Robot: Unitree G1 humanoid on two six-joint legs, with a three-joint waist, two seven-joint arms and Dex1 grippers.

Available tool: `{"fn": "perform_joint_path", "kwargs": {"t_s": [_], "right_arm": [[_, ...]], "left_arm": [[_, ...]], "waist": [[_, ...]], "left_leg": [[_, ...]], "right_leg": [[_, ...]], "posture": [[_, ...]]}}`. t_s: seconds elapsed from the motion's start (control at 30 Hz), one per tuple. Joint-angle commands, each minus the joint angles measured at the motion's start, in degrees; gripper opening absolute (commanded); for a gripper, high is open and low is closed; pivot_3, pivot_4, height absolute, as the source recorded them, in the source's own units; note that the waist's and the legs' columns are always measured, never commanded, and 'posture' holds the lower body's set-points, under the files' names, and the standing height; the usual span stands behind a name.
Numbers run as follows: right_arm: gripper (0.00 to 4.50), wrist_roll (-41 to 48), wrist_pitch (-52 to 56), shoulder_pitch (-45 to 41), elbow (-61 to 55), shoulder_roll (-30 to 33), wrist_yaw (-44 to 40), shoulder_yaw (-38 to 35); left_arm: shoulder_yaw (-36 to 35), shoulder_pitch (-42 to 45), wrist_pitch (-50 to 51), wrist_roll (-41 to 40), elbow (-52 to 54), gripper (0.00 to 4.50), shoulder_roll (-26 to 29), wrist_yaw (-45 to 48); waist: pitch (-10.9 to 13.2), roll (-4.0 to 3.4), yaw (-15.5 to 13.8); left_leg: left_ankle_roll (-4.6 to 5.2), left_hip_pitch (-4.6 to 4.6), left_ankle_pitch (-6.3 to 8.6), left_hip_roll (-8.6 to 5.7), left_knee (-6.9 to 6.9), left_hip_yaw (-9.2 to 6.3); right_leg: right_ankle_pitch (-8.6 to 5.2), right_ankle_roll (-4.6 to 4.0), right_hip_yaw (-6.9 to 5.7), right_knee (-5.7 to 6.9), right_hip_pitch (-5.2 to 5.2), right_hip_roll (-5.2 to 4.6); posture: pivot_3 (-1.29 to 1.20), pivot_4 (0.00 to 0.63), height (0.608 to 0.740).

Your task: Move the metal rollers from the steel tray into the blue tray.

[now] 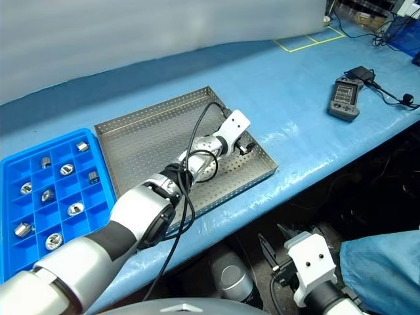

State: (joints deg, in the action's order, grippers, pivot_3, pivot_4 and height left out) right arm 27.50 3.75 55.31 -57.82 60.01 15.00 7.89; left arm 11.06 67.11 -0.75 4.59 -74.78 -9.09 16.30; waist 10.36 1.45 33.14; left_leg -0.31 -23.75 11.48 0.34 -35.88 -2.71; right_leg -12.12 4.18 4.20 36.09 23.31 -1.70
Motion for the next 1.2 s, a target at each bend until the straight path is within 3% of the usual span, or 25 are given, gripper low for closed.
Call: {"fn": "perform_joint_path", "kwargs": {"t_s": [0.03, 0.7, 0.8, 0.87, 1.2], "right_arm": [[2.45, 0.55, -2.69, 1.02, -2.18, 1.72, 2.07, 0.35], [2.45, 0.06, -7.98, 3.27, -2.18, 7.74, 7.74, 3.11], [2.45, -0.09, -8.50, 3.51, -2.18, 8.28, 8.26, 3.32], [2.45, -0.16, -8.83, 3.59, -2.18, 8.61, 8.56, 3.47], [2.45, 0.26, -9.60, 3.62, -2.18, 10.00, 9.70, 3.67]], "left_arm": [[0.02, 1.79, 0.50, 1.32, -0.27, 4.47, -7.94, -0.55], [0.50, -1.16, 6.18, 4.52, -1.49, 4.47, -8.71, -2.43], [0.01, -1.55, 7.15, 4.15, -1.54, 3.94, -8.68, -2.28], [0.47, -1.78, 7.48, 4.50, -1.53, 3.35, -8.67, -1.03], [0.52, -1.87, 7.30, 4.55, -1.35, 3.35, -8.59, 0.09]], "waist": [[0.01, 0.02, -0.14], [0.03, 0.06, -0.43], [0.03, 0.06, -0.44], [0.02, 0.06, -0.45], [-0.02, 0.10, -0.62]], "left_leg": [[0.00, 0.00, 0.01, 0.00, 0.00, 0.02], [0.05, 0.02, 0.08, 0.00, -0.01, 0.20], [0.06, 0.02, 0.08, 0.00, -0.01, 0.21], [0.07, 0.02, 0.09, 0.00, -0.01, 0.23], [0.08, 0.06, 0.09, 0.00, -0.03, 0.28]], "right_leg": [[0.00, 0.00, 0.01, -0.01, 0.00, 0.00], [0.02, 0.06, 0.20, -0.06, 0.01, 0.00], [0.02, 0.07, 0.21, -0.07, 0.01, 0.00], [0.02, 0.07, 0.23, -0.06, 0.02, 0.00], [0.03, 0.09, 0.28, -0.06, -0.01, 0.00]], "posture": [[-0.58, 0.150, 0.740], [-0.58, 0.150, 0.740], [-0.58, 0.150, 0.740], [-0.58, 0.150, 0.740], [-0.57, 0.150, 0.740]]}}
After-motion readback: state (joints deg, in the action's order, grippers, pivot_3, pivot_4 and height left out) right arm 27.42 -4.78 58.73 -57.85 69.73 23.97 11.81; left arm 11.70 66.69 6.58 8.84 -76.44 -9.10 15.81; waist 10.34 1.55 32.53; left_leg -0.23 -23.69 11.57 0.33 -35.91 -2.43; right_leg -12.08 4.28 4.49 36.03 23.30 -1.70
